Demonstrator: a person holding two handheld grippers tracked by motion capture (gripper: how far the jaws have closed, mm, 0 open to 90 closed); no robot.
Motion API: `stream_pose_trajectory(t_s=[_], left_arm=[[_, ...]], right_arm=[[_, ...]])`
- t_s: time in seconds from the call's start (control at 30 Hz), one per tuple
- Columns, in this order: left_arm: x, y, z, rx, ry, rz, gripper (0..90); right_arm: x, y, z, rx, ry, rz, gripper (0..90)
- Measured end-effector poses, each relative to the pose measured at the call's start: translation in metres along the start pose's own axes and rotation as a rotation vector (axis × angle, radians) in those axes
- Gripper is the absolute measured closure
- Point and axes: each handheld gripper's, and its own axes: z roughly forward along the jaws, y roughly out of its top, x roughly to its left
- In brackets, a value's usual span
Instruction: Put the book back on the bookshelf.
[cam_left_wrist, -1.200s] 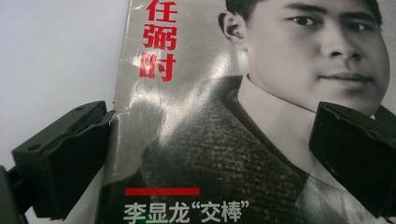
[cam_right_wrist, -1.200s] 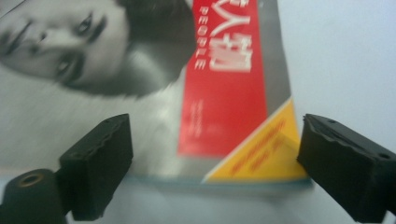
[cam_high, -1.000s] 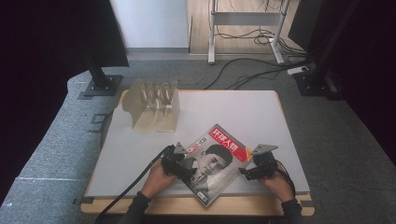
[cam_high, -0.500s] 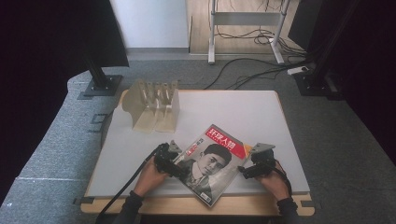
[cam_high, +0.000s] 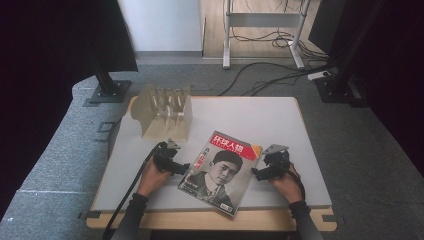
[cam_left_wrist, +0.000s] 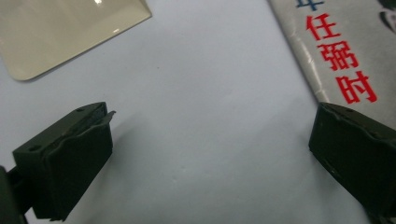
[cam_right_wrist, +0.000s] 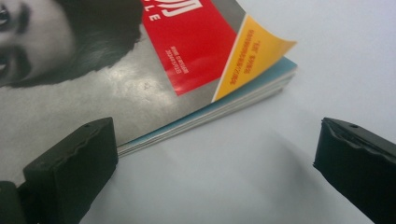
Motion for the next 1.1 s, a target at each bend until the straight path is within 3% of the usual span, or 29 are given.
stream_pose_trajectory(t_s=[0.1, 0.27, 0.37, 0.53, 0.73, 0.93, 1.1], left_arm=[[-0.005, -0.002, -0.002, -0.012, 0.018, 0.009, 1.7], [-0.012, -0.014, -0.006, -0.059, -0.009, -0.031, 4.7], [-0.015, -0.016, -0.008, -0.061, -0.009, -0.025, 4.8], [-0.028, -0.018, -0.010, -0.055, -0.029, 0.004, 4.9], [-0.037, -0.020, -0.012, -0.060, -0.024, 0.025, 5.0], [-0.043, -0.020, -0.013, -0.055, -0.061, 0.045, 4.9], [-0.057, -0.019, -0.011, -0.042, -0.122, 0.112, 0.0]], right_arm=[[-0.004, 0.006, 0.005, 0.005, -0.008, 0.004, 0.0], [-0.010, 0.011, 0.011, -0.001, -0.017, 0.021, 0.0], [-0.011, 0.010, 0.011, -0.003, -0.009, 0.025, 1.4], [-0.004, 0.002, 0.004, 0.003, 0.011, 0.013, 0.0], [-0.009, 0.009, 0.008, 0.012, -0.012, 0.008, 0.0], [-0.023, 0.025, 0.023, 0.029, -0.054, 0.025, 0.0], [-0.031, 0.036, 0.036, 0.025, -0.052, 0.057, 0.0]])
